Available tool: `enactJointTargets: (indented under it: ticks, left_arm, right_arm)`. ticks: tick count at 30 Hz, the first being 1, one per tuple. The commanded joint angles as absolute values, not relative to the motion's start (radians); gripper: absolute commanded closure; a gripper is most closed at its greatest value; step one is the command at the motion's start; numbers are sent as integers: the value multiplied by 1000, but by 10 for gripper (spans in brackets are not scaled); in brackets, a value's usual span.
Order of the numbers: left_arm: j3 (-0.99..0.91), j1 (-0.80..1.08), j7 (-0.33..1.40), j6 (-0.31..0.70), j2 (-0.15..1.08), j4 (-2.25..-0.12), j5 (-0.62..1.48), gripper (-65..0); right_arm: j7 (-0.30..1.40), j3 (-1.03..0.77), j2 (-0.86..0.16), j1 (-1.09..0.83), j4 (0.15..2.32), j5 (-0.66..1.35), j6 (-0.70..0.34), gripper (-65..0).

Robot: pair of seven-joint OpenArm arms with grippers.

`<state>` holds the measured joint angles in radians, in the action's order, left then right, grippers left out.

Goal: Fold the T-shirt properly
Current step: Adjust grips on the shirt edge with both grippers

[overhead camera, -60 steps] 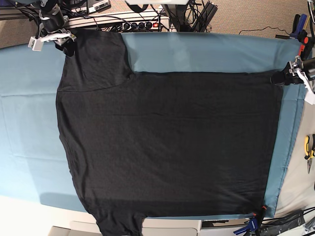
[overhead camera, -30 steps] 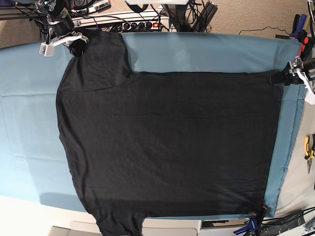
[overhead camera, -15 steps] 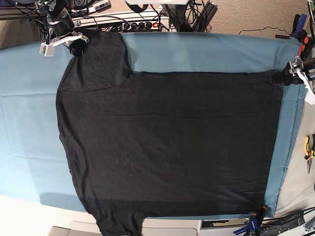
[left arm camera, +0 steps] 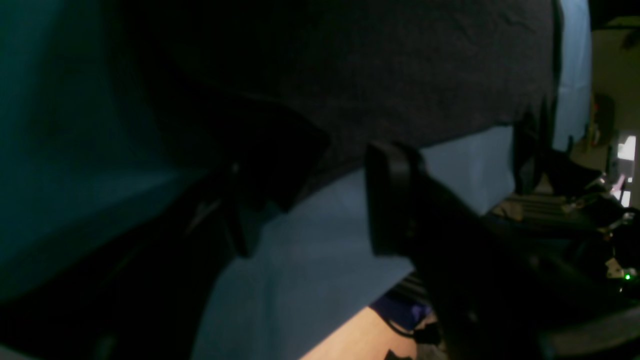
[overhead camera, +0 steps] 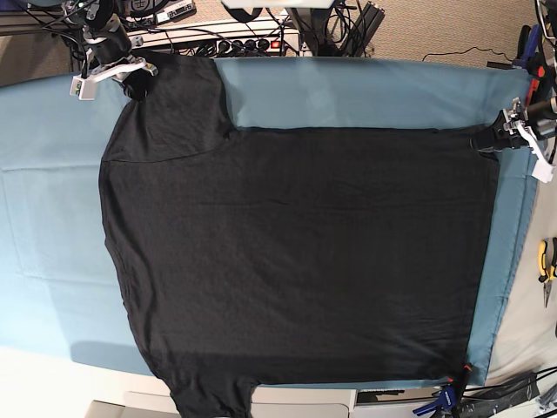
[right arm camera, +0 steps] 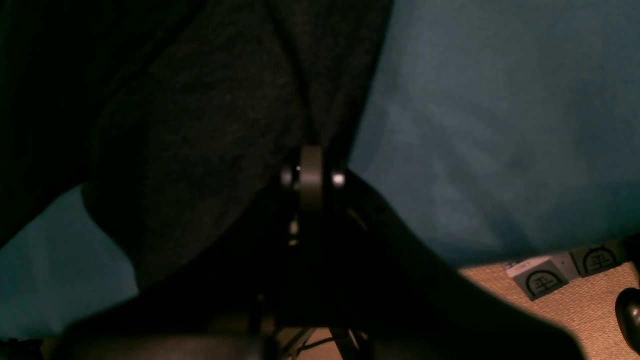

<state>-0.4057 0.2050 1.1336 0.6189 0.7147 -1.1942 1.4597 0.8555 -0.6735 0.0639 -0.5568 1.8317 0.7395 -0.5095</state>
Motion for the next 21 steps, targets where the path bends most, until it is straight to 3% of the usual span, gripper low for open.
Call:
enactJointTargets:
  ticks: [1, 5, 21]
  left_arm:
    - [-413, 200, 1118, 613, 739, -1208, 1484, -322]
    - [-413, 200, 1088, 552, 740, -1208, 1438, -322]
    - [-413, 200, 1065, 530, 740, -1208, 1343, -307]
  right_arm:
    - [853, -675, 58, -562, 1842, 740, -515, 0]
    - [853, -675, 58, -562, 1842, 740, -515, 0]
    - [854, -675, 58, -562, 1842, 740, -515, 0]
